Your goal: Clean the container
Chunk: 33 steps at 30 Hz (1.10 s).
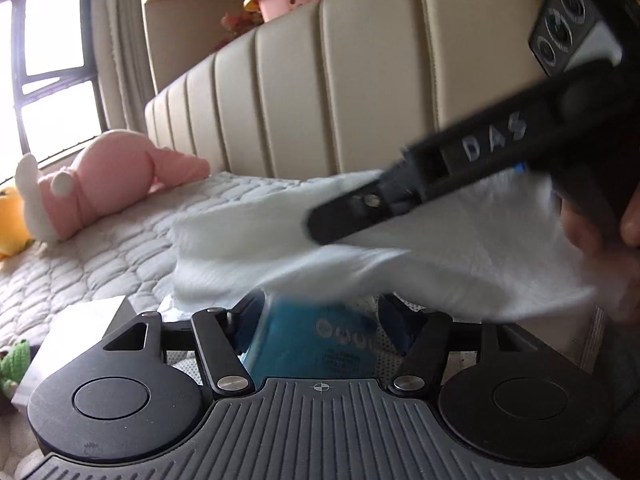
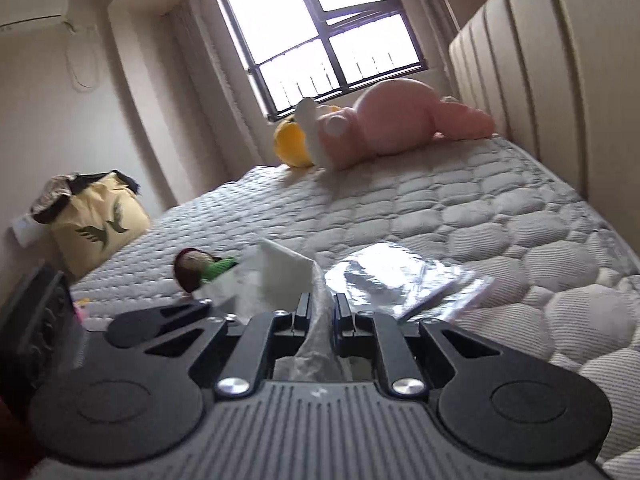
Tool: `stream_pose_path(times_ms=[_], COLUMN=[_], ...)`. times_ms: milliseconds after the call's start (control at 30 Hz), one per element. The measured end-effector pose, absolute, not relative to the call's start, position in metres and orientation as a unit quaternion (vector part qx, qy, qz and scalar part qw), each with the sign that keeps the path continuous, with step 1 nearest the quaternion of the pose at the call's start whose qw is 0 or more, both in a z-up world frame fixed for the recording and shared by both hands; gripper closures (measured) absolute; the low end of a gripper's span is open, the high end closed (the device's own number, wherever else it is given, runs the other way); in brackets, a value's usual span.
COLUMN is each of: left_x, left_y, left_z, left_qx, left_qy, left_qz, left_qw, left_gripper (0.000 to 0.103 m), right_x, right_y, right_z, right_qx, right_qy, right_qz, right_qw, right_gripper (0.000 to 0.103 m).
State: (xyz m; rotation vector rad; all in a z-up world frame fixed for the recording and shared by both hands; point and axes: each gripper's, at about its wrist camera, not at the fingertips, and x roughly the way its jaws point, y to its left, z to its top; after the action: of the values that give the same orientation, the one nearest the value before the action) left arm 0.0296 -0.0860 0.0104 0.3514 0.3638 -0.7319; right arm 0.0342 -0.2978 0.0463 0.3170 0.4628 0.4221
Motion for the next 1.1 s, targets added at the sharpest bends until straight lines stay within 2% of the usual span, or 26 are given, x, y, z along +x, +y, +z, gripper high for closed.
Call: stream_pose_path(times_ms=[100,233,467,633,667,733,767,867,933,1000,1100], left_x=[0.034,0.052,0.113,0.14,0.142,0.146,0.147,0.156,0.164,0.172,0.167], left_y=[-0.089,-0.098,-0.157,-0.194,-0.192,-0.176,-0.163,-0.116,-0.074,-0.037,-0.003], left_z=[0.012,0.021,0.027,0.026,0.027,0.032,0.037,0.052,0.054,0.04,0.006], left_qx=[0.164,0.123,0.014,-0.015,-0.024,-0.055,-0.075,-0.138,-0.21,-0.299,-0.38], left_qy=[0.179,0.201,0.238,0.251,0.254,0.257,0.261,0.29,0.341,0.406,0.463], left_qz=[-0.36,-0.387,-0.433,-0.441,-0.437,-0.428,-0.418,-0.384,-0.355,-0.337,-0.343], left_qw=[0.901,0.892,0.869,0.861,0.862,0.865,0.867,0.866,0.845,0.795,0.723], left_gripper=[0.041,0.043,0.044,0.043,0.04,0.016,0.011,0.009,0.009,0.009,0.01], right_x=[0.032,0.026,0.013,0.016,0.016,0.017,0.018,0.021,0.022,0.024,0.026], right_y=[-0.318,-0.355,-0.402,-0.408,-0.407,-0.404,-0.403,-0.401,-0.399,-0.396,-0.389], right_z=[0.04,0.038,0.056,0.053,0.051,0.047,0.045,0.043,0.045,0.047,0.052], right_qx=[0.146,0.186,0.193,0.169,0.164,0.152,0.15,0.158,0.162,0.166,0.171], right_qy=[0.225,0.203,0.151,0.158,0.161,0.165,0.166,0.163,0.156,0.149,0.141], right_qz=[0.157,0.129,0.064,0.033,0.032,0.03,0.029,0.03,0.036,0.042,0.055], right_qw=[0.951,0.953,0.967,0.972,0.973,0.974,0.974,0.974,0.974,0.974,0.974], right_gripper=[0.091,0.09,0.09,0.09,0.09,0.09,0.09,0.09,0.09,0.09,0.09])
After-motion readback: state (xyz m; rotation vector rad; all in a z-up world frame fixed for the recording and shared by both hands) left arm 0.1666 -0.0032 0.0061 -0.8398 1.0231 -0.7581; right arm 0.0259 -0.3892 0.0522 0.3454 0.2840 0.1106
